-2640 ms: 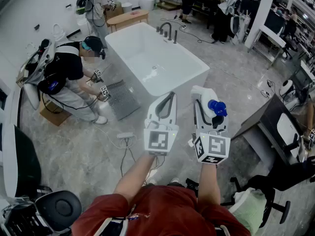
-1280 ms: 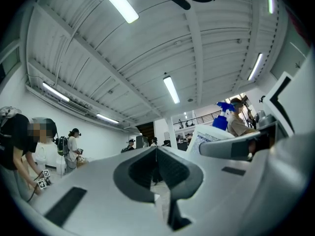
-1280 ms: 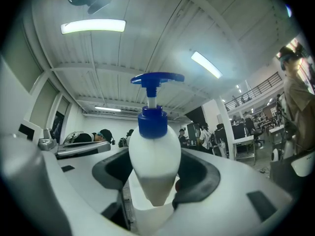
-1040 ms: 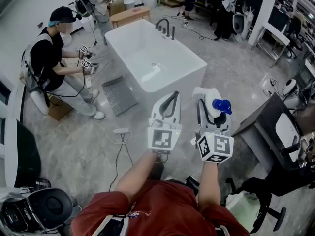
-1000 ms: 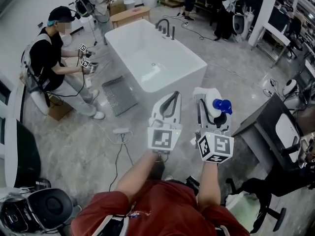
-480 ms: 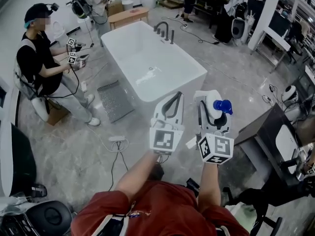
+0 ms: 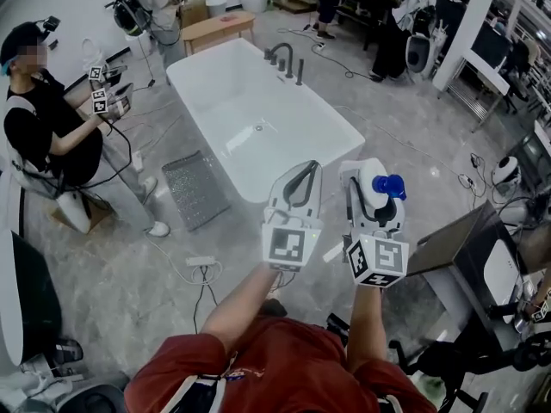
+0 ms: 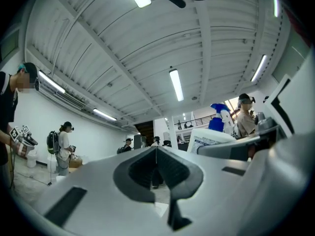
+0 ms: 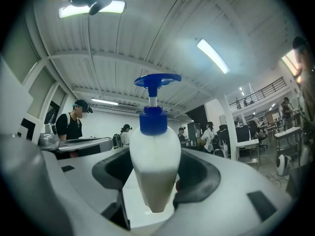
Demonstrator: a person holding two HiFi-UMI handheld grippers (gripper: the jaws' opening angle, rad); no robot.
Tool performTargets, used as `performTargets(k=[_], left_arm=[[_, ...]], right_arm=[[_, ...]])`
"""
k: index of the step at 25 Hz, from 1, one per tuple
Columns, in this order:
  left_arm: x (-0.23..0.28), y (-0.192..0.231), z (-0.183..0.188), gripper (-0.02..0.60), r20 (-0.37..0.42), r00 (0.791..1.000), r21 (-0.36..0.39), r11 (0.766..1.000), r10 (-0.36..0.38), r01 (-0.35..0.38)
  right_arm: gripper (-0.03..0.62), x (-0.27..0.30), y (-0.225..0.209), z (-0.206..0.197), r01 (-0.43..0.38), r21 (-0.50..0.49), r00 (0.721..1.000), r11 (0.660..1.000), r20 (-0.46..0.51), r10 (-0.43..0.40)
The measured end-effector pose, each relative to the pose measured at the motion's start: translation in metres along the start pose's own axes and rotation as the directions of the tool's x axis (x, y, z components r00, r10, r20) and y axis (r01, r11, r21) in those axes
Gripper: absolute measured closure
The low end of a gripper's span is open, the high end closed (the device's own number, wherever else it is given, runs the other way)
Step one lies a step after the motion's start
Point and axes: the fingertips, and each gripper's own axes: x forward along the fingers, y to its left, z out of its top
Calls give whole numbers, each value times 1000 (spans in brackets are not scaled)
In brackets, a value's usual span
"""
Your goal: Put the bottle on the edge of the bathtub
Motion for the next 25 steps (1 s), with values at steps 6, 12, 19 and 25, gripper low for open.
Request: performTargets(k=[6,12,19,25], left_arm=[[44,43,-18,566,-9,1000,-24,1000,8,-8],[71,76,-31,566,-13,1000,-5,1000,-9,9],[88,91,-45,566,-14,1000,1,1000,0,0],[110,99,-55,566,-17,1000,5,1000,15,-15]], right_arm=[[322,61,3,-9,2,-14,1000,1000,-12,-2],[322,103,12,-14,12,-29,1000,999,-21,-12],[322,130,8,-22,9,-33,1000,999,-22,-10],[322,156,-2,-31,-8,-28,1000,1000,-22,7]])
